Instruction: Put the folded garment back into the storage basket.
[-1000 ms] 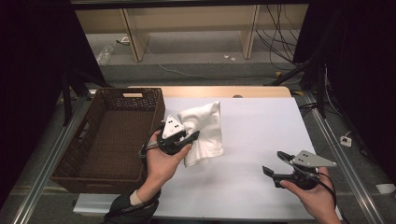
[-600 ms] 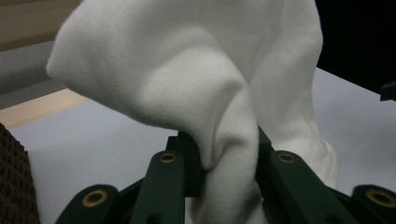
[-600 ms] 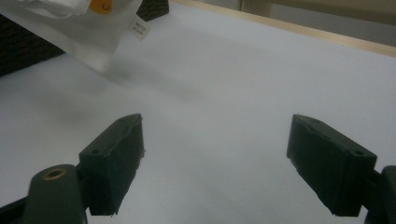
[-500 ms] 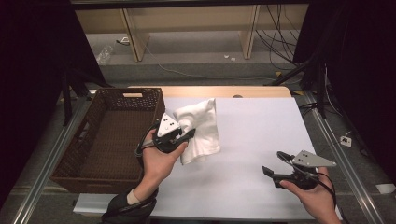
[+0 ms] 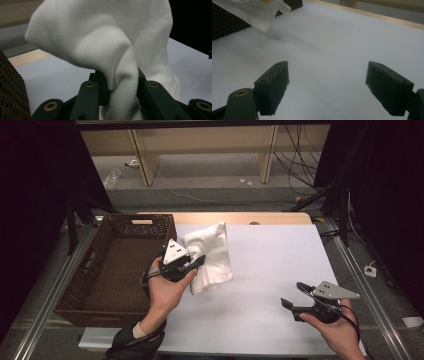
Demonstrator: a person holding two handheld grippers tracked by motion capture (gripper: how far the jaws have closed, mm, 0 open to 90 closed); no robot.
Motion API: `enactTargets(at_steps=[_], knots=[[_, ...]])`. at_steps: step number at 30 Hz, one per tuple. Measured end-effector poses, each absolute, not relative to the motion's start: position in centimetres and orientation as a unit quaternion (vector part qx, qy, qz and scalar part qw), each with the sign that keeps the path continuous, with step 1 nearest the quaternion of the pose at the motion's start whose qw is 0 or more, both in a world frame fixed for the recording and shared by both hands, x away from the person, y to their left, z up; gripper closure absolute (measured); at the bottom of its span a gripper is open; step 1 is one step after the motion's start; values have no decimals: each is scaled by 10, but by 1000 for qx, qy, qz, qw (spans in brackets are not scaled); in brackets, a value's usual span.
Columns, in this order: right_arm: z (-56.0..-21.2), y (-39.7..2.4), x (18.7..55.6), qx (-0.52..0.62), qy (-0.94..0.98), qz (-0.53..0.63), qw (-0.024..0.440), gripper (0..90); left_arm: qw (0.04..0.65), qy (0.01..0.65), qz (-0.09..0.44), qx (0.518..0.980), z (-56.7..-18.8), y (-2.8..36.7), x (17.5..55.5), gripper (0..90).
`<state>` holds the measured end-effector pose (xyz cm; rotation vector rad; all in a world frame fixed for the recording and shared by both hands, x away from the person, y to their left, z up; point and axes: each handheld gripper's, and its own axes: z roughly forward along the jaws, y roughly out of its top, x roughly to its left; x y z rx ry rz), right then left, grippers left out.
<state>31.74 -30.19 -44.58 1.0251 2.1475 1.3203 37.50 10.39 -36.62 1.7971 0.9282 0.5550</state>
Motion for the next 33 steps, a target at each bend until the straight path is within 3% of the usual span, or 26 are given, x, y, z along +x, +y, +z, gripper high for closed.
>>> enactTargets(at_steps=[33], knots=[[-445, -302, 317, 368, 774, 471, 209, 192, 506, 400, 245, 724, -355, 123, 377, 742]])
